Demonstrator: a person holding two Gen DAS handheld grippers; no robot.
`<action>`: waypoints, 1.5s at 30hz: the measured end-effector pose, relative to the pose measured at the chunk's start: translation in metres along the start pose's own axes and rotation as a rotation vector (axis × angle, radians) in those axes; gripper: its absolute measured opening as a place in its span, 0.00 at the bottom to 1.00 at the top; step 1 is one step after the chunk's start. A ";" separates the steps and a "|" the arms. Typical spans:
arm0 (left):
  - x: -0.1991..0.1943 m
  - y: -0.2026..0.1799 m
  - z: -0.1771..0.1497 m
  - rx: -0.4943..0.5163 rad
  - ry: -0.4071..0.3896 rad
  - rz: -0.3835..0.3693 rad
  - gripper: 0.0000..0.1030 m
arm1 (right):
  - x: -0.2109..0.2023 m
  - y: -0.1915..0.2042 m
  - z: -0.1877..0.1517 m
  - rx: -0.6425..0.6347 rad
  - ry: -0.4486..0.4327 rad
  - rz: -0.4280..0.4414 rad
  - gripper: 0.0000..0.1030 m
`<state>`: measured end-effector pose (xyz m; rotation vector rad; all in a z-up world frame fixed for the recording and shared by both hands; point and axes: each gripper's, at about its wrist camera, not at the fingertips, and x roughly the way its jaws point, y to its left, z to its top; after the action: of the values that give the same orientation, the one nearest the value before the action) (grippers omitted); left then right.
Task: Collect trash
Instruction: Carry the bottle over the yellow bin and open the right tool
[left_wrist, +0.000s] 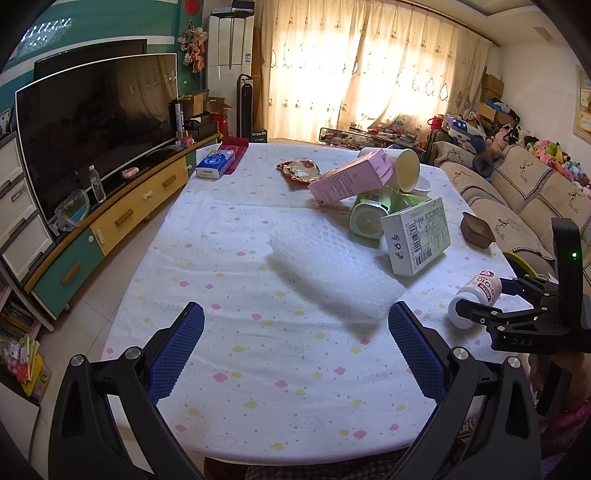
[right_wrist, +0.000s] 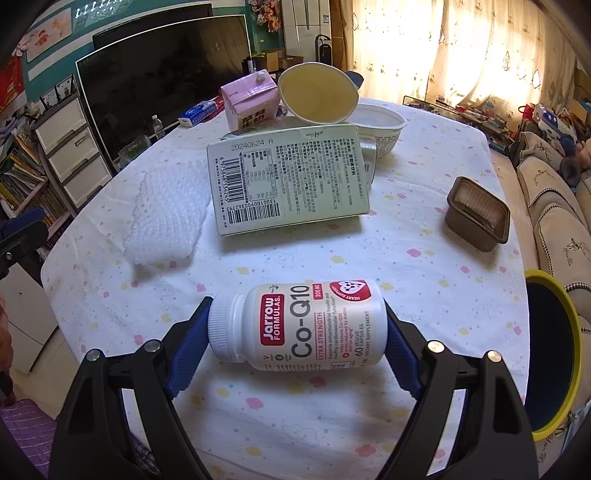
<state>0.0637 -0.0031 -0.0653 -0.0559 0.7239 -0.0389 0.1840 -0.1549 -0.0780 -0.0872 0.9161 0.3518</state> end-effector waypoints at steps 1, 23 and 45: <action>0.001 0.000 0.000 0.000 0.000 -0.001 0.95 | -0.001 0.000 -0.001 0.002 -0.003 -0.002 0.77; 0.026 -0.028 0.004 0.032 0.045 -0.027 0.95 | -0.062 -0.145 -0.043 0.295 -0.147 -0.330 0.77; 0.091 -0.057 0.017 0.014 0.177 -0.020 0.95 | -0.040 -0.243 -0.078 0.512 -0.089 -0.499 0.83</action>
<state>0.1421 -0.0644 -0.1085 -0.0470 0.8999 -0.0683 0.1839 -0.4107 -0.1123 0.1691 0.8399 -0.3424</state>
